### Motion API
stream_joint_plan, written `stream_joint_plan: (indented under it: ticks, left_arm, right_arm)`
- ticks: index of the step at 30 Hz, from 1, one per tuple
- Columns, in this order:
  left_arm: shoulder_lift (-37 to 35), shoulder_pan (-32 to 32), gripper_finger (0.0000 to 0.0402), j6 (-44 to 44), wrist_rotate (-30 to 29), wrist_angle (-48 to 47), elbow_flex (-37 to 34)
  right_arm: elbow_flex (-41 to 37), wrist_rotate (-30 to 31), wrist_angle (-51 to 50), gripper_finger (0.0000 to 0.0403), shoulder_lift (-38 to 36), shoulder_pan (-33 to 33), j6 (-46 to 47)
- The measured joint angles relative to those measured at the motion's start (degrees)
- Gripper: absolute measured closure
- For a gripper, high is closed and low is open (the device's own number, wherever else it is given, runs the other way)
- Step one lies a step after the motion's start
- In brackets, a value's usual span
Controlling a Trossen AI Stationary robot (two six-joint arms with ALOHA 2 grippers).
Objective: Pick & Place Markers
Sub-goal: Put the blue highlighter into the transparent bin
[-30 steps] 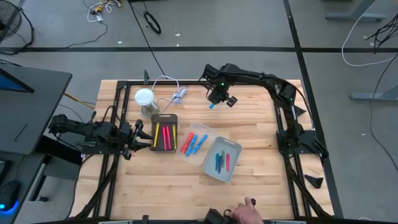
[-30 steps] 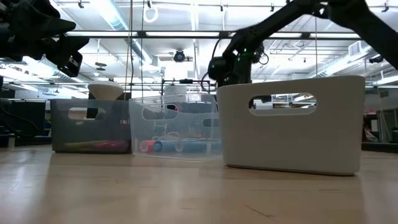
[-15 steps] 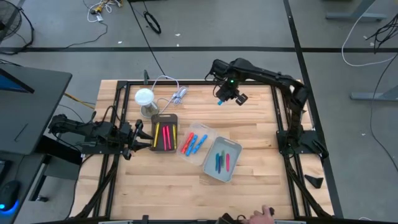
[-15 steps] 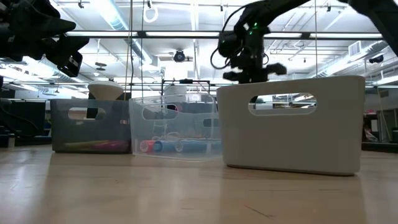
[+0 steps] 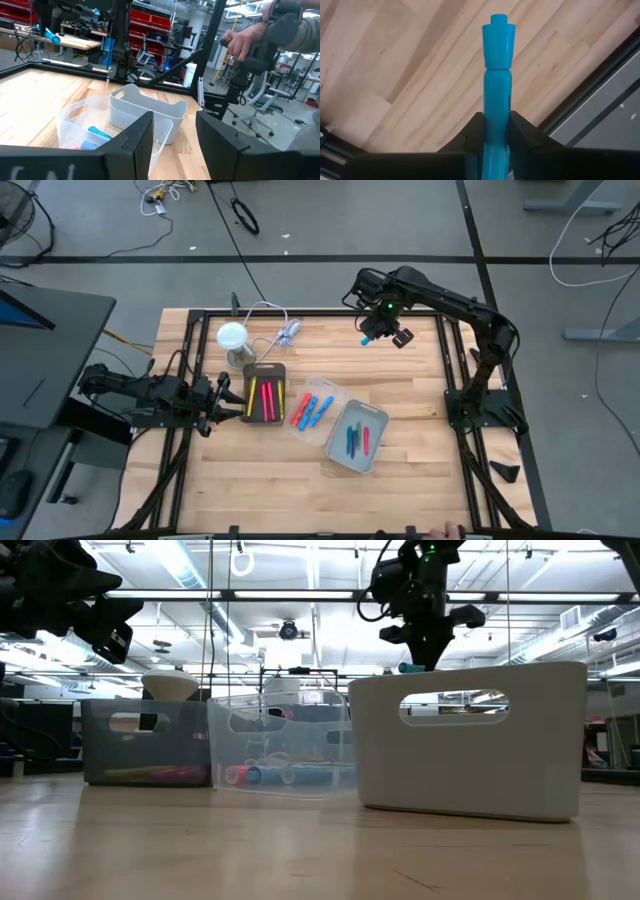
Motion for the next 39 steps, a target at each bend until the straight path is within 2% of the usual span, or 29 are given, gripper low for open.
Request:
stream_joint_plan:
  ticks: [6, 14, 23, 30, 39]
  left_arm:
    - [0.00, -0.02, 0.0248, 0.01, 0.02, 0.02, 0.00]
    - [0.00, -0.01, 0.0248, 0.01, 0.00, 0.01, 0.00]
    - [0.00, 0.00, 0.0248, 0.02, 0.01, 0.00, 0.01]
    - [0.00, 0.00, 0.0248, 0.02, 0.02, 0.00, 0.02]
    - [0.00, -0.01, 0.0248, 0.02, 0.02, 0.01, 0.00]
  right_arm:
    - [0.00, 0.20, 1.06, 0.0350, 0.04, 3.00, -0.24]
    - [1.92, -0.61, 1.08, 0.0350, 2.96, 10.92, 6.46]
    - [14.99, -0.70, -3.83, 0.0350, 12.86, 17.82, 12.94]
    - [26.04, -3.68, -6.16, 0.0350, 20.54, 23.26, 18.62]
    - [31.50, -6.06, -7.31, 0.0350, 25.48, 31.47, 21.84]
